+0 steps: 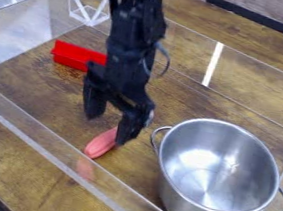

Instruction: Move the pink spoon to the left side of the table

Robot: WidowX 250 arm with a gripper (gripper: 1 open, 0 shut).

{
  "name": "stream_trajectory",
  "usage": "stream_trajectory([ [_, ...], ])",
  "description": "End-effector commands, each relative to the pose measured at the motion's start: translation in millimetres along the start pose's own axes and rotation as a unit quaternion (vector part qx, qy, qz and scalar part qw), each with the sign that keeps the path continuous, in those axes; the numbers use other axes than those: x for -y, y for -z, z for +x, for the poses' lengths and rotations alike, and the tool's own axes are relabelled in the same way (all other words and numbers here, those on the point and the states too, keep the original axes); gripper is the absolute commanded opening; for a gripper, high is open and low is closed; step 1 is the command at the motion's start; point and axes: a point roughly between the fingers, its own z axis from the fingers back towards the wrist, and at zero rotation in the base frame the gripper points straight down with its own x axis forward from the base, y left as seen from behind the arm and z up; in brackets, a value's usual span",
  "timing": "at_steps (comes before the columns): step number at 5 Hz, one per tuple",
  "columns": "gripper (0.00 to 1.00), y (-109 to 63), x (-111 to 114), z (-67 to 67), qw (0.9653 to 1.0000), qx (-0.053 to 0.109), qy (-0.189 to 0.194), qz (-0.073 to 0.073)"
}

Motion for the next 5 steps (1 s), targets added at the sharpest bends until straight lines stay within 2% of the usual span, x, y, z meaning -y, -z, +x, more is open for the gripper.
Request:
stream_trajectory([
  [1,1.00,-3.2,3,3.2,0.9998,0.017,0.006,0.001],
  [2,0.00,-2.7,2,2.6,0.9999,0.014,0.005,0.000],
  [3,0.00,-2.8,1,2.5,0.9999,0.013,0.004,0.001],
  [5,0.00,-37.0,-5,2.5,0.9997,0.013,0.008,0.017],
])
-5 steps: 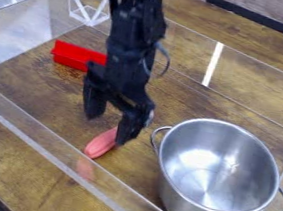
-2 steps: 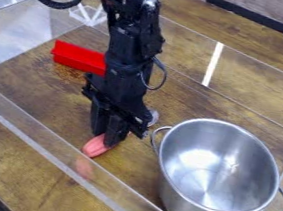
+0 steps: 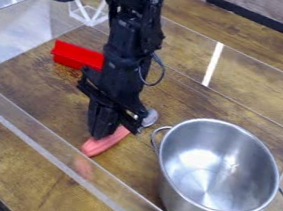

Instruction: Move the pink spoon to the left side of the table

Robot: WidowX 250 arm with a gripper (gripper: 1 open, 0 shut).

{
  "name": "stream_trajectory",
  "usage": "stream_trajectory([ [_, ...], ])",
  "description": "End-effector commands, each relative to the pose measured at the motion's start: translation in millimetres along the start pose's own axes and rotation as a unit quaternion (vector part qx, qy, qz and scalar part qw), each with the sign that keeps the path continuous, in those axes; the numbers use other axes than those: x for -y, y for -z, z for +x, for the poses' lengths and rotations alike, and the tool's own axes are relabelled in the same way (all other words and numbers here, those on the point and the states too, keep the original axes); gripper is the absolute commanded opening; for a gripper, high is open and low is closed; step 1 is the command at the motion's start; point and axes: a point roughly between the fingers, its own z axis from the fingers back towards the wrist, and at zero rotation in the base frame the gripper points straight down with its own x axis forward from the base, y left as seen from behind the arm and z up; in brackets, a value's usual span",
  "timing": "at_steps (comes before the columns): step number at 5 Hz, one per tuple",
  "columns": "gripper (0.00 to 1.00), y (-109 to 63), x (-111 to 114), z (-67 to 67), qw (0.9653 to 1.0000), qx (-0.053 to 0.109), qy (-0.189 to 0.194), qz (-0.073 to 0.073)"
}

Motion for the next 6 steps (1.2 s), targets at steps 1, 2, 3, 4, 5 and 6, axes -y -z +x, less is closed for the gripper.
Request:
stream_trajectory([
  [1,0.00,-50.4,-6,7.0,0.9984,0.056,-0.002,0.010],
  [2,0.00,-73.8,-13,4.8,0.9981,0.058,-0.006,0.017],
  [3,1.00,-55.5,-9,6.6,0.9981,0.060,0.004,0.016],
  [4,1.00,-36.5,-4,8.6,0.9980,0.061,0.013,0.013],
  [5,1.00,-16.9,-1,8.5,0.9980,0.061,0.015,0.009],
  [6,1.00,-5.5,1,9.2,0.9983,0.057,0.014,0.003],
])
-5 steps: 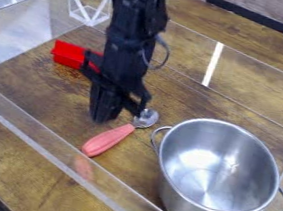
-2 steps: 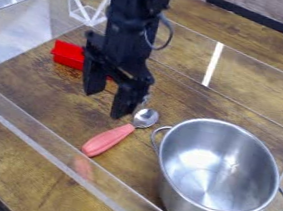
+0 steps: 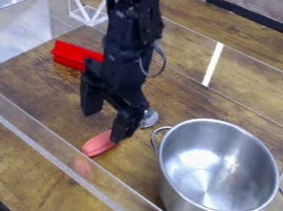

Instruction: Move the pink spoon to the left side of the table

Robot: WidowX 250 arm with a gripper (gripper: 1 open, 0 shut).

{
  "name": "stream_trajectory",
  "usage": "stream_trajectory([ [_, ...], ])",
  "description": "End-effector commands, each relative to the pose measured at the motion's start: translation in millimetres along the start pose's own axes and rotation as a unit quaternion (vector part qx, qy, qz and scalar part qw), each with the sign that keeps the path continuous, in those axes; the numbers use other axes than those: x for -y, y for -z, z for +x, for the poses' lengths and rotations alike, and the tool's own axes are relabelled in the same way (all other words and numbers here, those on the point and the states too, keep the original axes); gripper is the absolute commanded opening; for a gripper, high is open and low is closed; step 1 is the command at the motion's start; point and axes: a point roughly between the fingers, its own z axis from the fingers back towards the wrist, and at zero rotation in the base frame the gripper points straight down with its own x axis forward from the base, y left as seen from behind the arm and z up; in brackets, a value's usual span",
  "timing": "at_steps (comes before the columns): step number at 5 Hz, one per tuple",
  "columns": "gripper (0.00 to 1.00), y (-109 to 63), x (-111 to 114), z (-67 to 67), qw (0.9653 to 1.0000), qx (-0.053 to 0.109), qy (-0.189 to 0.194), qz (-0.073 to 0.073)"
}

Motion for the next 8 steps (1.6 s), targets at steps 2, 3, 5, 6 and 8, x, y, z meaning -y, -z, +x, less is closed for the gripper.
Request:
stream_trajectory([
  [2,0.00,0.9,1,3.3,0.9999,0.013,0.001,0.000],
  [3,0.00,0.7,0,3.6,0.9999,0.014,0.000,-0.001],
  [5,0.00,-33.1,-8,4.5,0.9997,0.022,-0.001,0.008],
  [6,0.00,-56.0,-12,5.4,0.9994,0.034,-0.004,0.010],
  [8,1.00,-61.5,-14,6.3,0.9990,0.041,-0.005,0.014],
])
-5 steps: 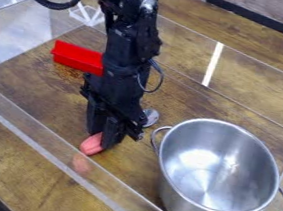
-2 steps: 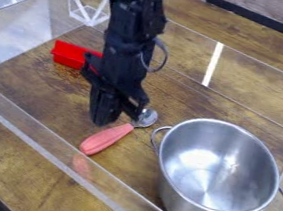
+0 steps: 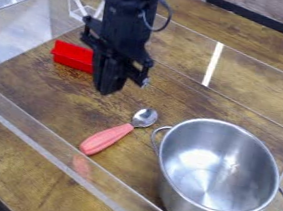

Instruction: Move the pink spoon to the left side of the table

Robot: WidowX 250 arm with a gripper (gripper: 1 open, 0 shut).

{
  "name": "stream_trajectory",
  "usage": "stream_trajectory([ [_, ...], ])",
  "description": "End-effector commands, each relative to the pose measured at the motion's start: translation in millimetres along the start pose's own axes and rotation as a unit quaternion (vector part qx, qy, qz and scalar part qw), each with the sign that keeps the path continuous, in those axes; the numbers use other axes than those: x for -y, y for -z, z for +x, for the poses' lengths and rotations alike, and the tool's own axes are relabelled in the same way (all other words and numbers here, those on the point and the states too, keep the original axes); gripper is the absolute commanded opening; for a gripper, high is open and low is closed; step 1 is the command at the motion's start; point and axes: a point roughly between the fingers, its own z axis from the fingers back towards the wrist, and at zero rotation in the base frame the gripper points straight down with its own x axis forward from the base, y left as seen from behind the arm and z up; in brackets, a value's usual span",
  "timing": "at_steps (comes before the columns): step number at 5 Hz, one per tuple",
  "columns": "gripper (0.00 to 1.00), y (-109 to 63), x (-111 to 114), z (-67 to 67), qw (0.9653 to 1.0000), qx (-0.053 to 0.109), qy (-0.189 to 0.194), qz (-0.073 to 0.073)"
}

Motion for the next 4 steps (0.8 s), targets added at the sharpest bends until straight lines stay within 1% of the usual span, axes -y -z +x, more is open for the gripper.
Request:
stream_trajectory([
  [1,1.00,5.7,5,2.0,0.9997,0.023,0.005,0.002],
  [2,1.00,25.2,12,-1.3,0.9997,0.024,0.008,0.001],
  [3,1.00,40.5,17,-1.7,0.9997,0.024,0.008,-0.003],
  [4,1.00,48.8,18,-2.0,0.9998,0.019,0.008,-0.004],
])
